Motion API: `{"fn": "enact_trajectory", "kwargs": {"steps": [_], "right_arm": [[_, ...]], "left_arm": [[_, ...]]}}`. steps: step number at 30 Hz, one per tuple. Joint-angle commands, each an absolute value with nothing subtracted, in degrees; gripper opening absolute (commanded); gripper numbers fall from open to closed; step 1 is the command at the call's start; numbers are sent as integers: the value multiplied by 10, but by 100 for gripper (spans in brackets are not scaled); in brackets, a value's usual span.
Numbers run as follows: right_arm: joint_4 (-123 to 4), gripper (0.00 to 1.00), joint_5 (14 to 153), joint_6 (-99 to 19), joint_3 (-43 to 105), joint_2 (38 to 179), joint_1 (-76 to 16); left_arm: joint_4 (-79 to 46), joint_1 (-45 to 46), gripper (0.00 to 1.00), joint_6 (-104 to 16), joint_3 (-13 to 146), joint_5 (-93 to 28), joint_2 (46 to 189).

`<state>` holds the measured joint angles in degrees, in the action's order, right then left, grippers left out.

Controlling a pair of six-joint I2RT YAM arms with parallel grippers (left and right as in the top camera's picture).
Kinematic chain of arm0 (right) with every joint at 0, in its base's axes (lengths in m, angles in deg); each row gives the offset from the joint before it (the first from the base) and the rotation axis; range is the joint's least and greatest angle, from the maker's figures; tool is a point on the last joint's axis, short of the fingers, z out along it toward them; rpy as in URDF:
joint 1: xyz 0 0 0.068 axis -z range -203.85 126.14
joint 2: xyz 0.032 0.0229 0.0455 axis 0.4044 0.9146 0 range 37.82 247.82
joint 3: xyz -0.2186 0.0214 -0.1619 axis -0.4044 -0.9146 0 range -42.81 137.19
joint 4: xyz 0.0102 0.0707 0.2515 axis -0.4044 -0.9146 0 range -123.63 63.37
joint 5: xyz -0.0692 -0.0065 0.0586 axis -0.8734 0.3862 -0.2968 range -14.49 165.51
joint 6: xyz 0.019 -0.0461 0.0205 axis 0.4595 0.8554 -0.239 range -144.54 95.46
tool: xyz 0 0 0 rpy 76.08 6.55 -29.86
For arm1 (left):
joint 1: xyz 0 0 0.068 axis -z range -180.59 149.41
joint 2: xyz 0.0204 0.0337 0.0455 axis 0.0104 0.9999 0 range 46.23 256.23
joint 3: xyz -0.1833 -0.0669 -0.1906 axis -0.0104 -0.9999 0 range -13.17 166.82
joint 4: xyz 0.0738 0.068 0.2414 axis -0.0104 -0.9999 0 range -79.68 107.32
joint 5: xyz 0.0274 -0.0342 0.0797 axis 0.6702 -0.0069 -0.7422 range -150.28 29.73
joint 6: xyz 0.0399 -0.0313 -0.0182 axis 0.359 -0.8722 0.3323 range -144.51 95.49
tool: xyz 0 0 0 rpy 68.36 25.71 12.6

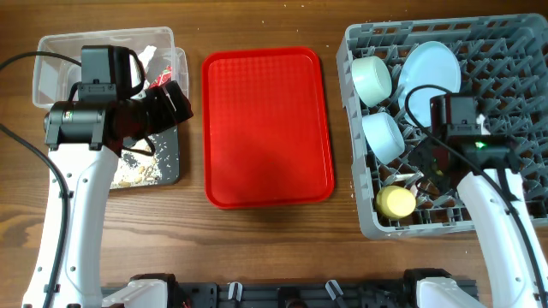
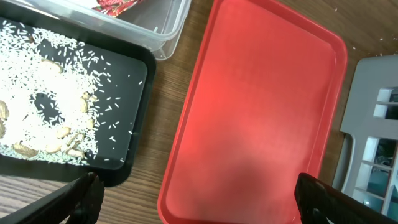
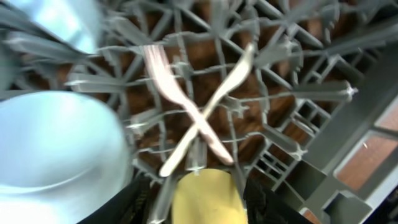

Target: Sort waste into correct bins and load items into the dishwasher rack

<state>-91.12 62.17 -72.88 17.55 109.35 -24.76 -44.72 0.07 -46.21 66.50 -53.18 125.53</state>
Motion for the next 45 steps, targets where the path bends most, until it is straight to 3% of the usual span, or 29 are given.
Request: {"fn": "enact_trajectory", "kwargs": {"steps": [1,3,5,6,9,15,18,20,24,27,34,45], "right_arm": [[-973,51,666,-613,282,1039,-245],[-1026,59,730,-516,352,988,-245],[-1075,75,832,-410,419,927,-245],[-1103,100,852,-419,443,896,-245],[-1108,100,857,-442,449,817,-245],[-1085,100,711,-440,418,784,-245],[-909,100,742,-378,282,745,-242],[-709,100,833,-314,109,668,-242],[-421,100,881,-377,-220,495,-243],[-329,100,888,-416,-370,406,-243],[-254,100,892,-369,-425,380,-244],[-254,100,891,-369,-425,381,-244]], "left_arm": [[-447,-1,100,-457,671,-535,1258],[-447,-1,100,-457,671,-535,1258],[-447,-1,100,-457,671,-535,1258],[-447,-1,100,-457,671,-535,1258],[-447,-1,100,-457,671,-535,1258],[-447,-1,100,-457,671,-535,1258],[-447,-1,100,-457,671,-535,1258],[-447,-1,100,-457,671,-535,1258],[-447,-1,100,-457,671,-535,1258],[-447,-1,100,-457,671,-535,1258],[-447,-1,100,-457,671,-535,1258],[-447,-1,100,-457,671,-535,1258]]}}
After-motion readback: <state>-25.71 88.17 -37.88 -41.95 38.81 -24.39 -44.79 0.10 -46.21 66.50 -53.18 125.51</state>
